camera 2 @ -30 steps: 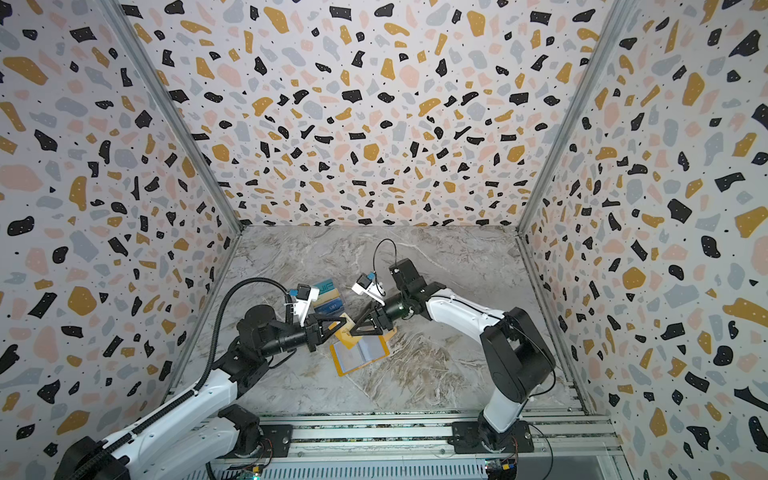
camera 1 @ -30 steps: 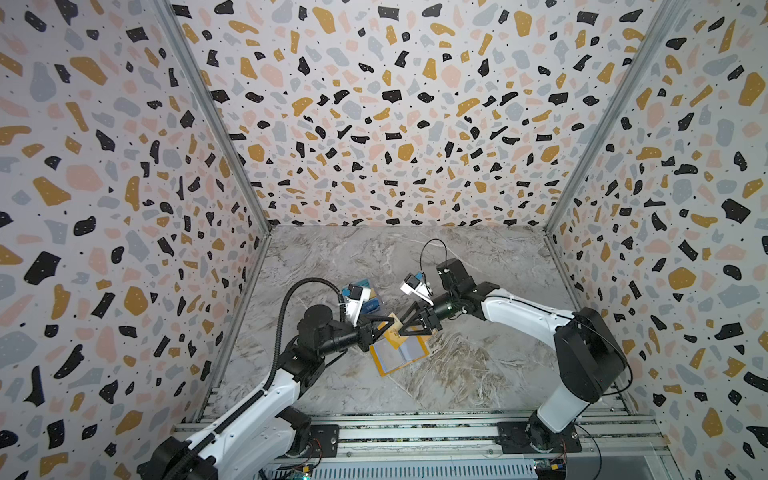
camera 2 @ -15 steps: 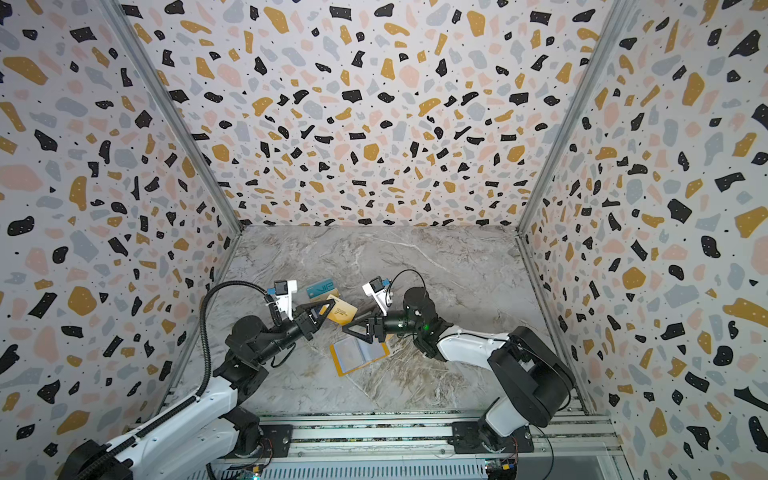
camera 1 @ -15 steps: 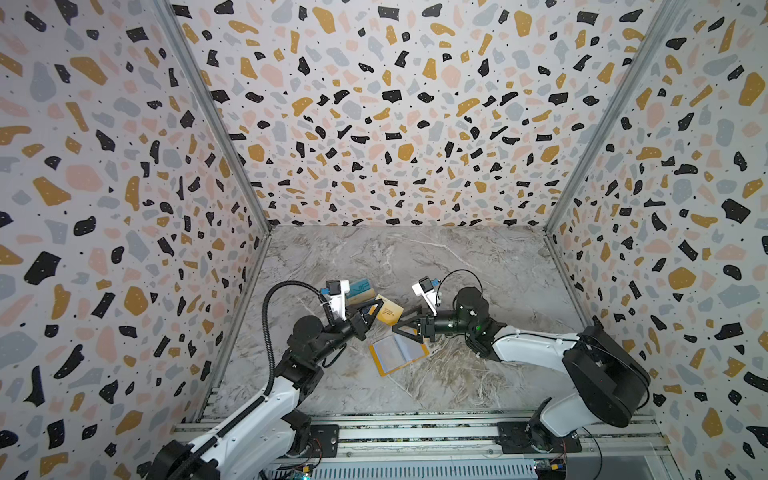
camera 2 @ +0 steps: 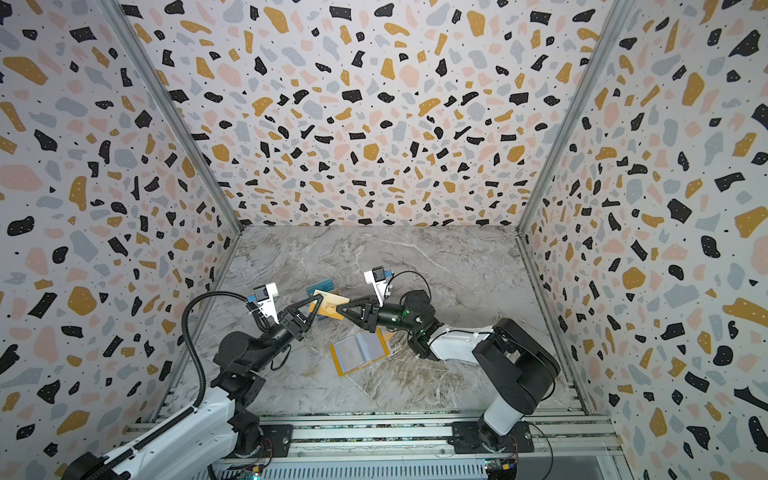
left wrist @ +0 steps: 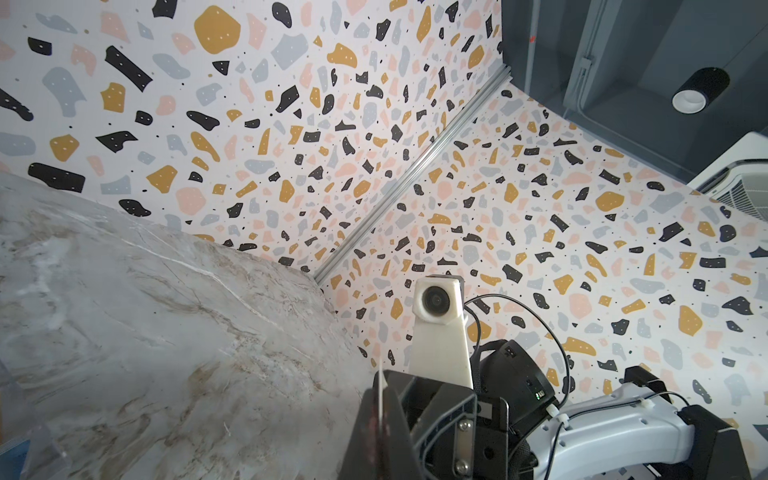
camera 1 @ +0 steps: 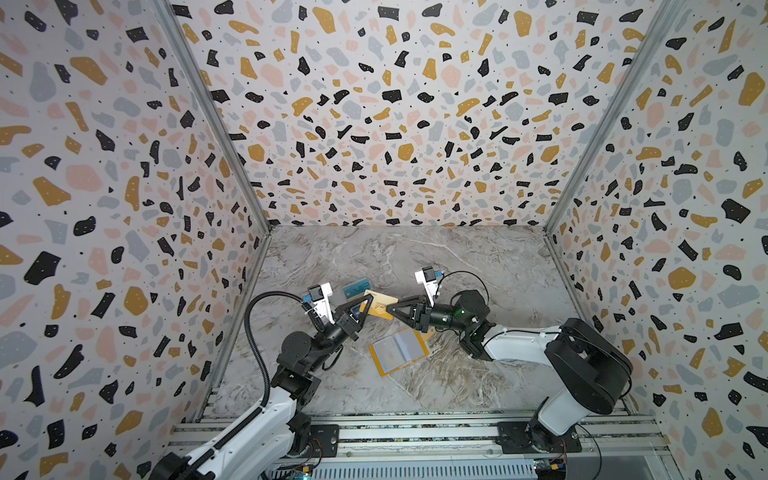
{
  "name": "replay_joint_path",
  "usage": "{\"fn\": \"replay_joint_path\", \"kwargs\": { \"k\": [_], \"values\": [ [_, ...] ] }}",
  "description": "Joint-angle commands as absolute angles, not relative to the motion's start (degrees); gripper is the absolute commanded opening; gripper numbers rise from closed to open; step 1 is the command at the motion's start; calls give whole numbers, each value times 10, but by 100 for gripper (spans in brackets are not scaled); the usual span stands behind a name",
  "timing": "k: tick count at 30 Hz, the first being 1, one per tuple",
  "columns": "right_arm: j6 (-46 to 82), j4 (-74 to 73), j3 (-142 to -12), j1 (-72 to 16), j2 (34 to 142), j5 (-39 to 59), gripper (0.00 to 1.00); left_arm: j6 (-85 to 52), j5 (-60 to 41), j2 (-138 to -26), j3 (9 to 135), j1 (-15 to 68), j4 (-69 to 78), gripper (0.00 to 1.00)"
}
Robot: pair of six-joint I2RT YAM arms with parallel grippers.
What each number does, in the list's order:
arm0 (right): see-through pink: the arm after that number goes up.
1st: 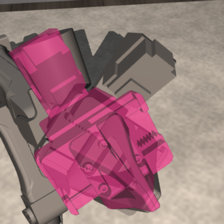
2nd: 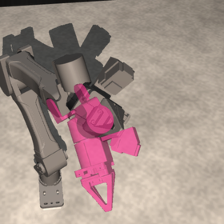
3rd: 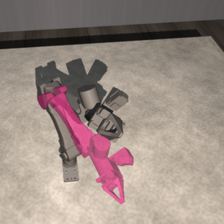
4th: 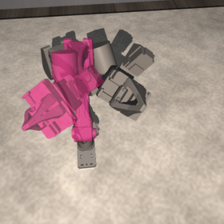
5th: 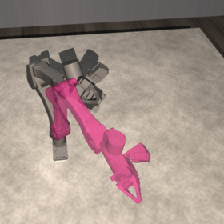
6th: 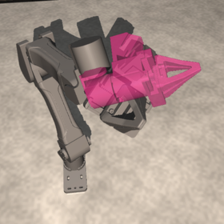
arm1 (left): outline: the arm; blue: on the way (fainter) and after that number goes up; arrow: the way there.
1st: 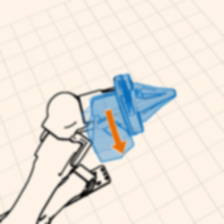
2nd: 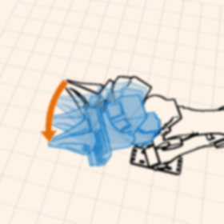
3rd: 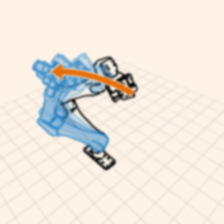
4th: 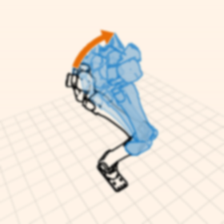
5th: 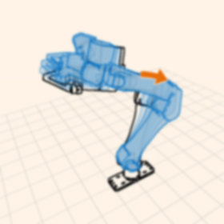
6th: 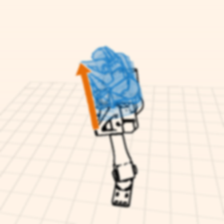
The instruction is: Take the credit cards out of the card holder
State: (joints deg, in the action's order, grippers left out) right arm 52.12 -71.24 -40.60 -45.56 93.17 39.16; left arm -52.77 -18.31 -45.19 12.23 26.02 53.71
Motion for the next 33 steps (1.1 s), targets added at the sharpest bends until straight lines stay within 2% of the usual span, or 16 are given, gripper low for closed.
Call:
{"fn": "replay_joint_path", "kwargs": {
  "k": [1,4,7,10,14,20,23,27,33],
  "values": [
    [541,-774,-427,-458,937,400,10,-532,-180,-446,117,257,572,0],
    [549,-787,-425,-455,937,408,2,-528,-185,-443,120,257,561,0],
    [550,-782,-419,-442,929,429,0,-493,-183,-426,130,256,499,23],
    [535,-731,-417,-411,909,493,0,-439,-167,-400,162,249,361,47],
    [434,-561,-424,-372,856,547,0,-331,-194,-392,229,242,190,60],
    [134,-116,-529,-362,804,550,0,-188,-233,-429,345,240,-7,63],
    [45,14,-576,-361,813,554,0,-113,-272,-459,405,240,-85,63],
    [-18,95,-610,-366,828,560,0,-20,-303,-513,483,240,-196,61],
    [-75,153,-645,-389,854,565,0,48,-366,-558,536,240,-265,57]
  ]
}}
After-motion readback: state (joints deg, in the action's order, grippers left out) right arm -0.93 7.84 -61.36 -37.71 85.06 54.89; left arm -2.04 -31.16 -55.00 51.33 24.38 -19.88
